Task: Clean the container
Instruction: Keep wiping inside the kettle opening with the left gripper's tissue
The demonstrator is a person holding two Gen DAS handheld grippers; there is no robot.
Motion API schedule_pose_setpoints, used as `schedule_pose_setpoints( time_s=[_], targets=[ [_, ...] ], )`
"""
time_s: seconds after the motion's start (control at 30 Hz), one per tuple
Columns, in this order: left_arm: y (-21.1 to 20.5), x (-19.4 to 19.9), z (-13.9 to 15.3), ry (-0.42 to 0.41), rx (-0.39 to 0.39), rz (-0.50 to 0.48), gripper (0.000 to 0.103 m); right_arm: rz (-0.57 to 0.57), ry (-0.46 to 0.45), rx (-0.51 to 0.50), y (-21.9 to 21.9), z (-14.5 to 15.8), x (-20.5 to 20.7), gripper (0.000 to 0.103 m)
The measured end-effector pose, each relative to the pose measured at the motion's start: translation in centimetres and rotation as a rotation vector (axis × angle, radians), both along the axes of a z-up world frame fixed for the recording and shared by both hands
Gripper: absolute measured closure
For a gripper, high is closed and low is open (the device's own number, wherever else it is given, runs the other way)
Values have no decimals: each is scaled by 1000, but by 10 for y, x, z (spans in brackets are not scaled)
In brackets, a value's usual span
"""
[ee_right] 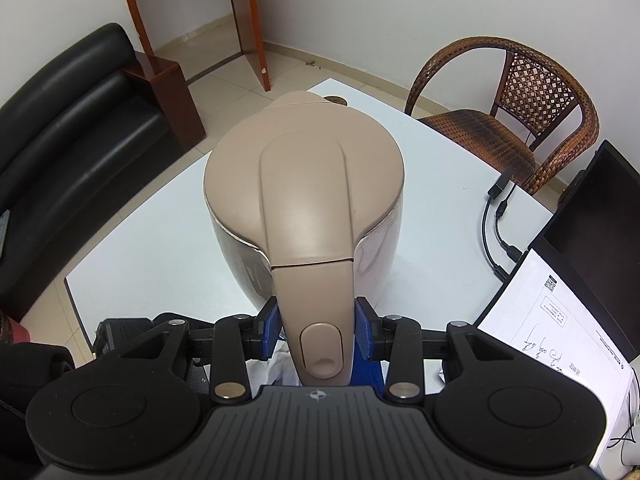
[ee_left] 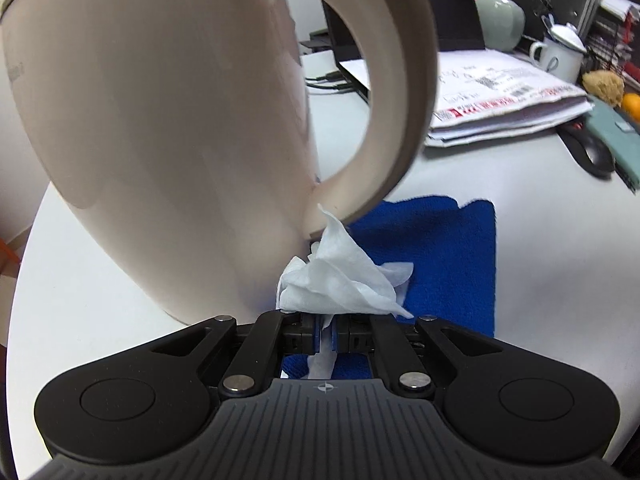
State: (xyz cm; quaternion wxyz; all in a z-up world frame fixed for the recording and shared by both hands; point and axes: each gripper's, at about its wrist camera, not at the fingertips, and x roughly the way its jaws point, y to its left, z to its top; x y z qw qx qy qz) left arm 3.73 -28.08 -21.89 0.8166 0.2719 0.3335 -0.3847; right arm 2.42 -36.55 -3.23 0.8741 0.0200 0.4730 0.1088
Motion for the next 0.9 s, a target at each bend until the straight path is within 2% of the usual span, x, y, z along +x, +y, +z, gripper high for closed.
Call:
schedule_pose_setpoints(
  time_s=[0.3,0.57,0.9],
  targets=[
    [7,-10,32,-72,-138,-13,98,3,-1,3,-1,0,1,63],
    [0,-4,35,-70,-117,-31,98,2,-2,5,-3,-1,2,63],
    [-8,2,24,-69,-61,-34,99,0,-8,-9,-3,-1,0,63]
  ],
)
